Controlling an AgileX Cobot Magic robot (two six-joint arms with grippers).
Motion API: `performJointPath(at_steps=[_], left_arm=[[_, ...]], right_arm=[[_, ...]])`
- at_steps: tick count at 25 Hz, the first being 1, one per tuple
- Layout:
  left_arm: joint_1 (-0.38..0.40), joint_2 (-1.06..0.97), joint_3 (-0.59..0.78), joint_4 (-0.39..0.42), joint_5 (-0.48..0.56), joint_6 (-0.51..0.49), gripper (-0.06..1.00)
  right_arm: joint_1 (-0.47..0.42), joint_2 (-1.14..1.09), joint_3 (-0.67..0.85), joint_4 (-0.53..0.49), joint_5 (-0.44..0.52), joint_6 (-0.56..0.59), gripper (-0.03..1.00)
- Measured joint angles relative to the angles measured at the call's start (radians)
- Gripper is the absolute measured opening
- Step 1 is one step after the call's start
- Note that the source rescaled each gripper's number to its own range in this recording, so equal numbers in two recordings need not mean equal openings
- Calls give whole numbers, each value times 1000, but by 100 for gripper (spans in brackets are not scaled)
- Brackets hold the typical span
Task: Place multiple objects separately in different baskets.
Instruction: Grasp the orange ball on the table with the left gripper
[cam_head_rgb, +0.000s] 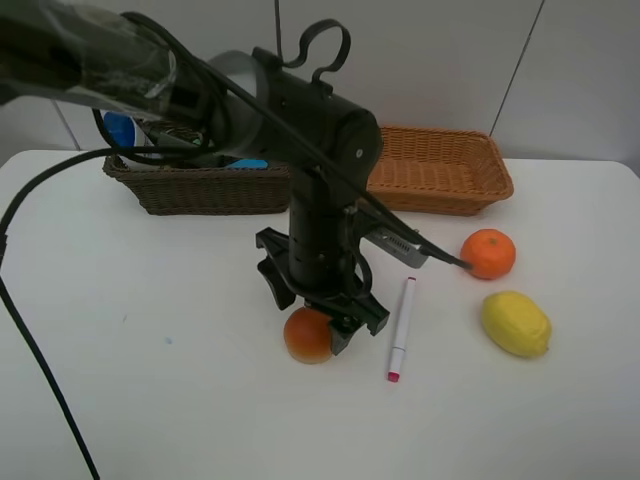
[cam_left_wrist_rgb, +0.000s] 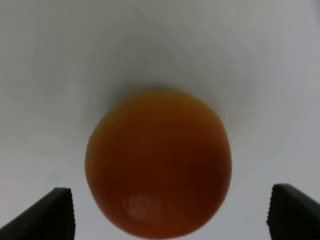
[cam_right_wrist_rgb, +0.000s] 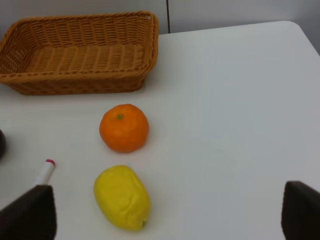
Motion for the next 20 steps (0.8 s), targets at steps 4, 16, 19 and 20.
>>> performJointPath(at_steps=[4, 16, 19, 20], left_arm=[[0, 39, 0, 4, -34, 0, 92], [0, 96, 0, 28, -40, -23, 91], [0, 97, 0, 27, -37, -23, 78], [0, 97, 0, 27, -35, -23, 69]], right_arm=[[0, 0, 0, 0, 0, 0, 100], [0, 0, 0, 0, 0, 0, 100], [0, 0, 0, 0, 0, 0, 100], [0, 0, 0, 0, 0, 0, 100]])
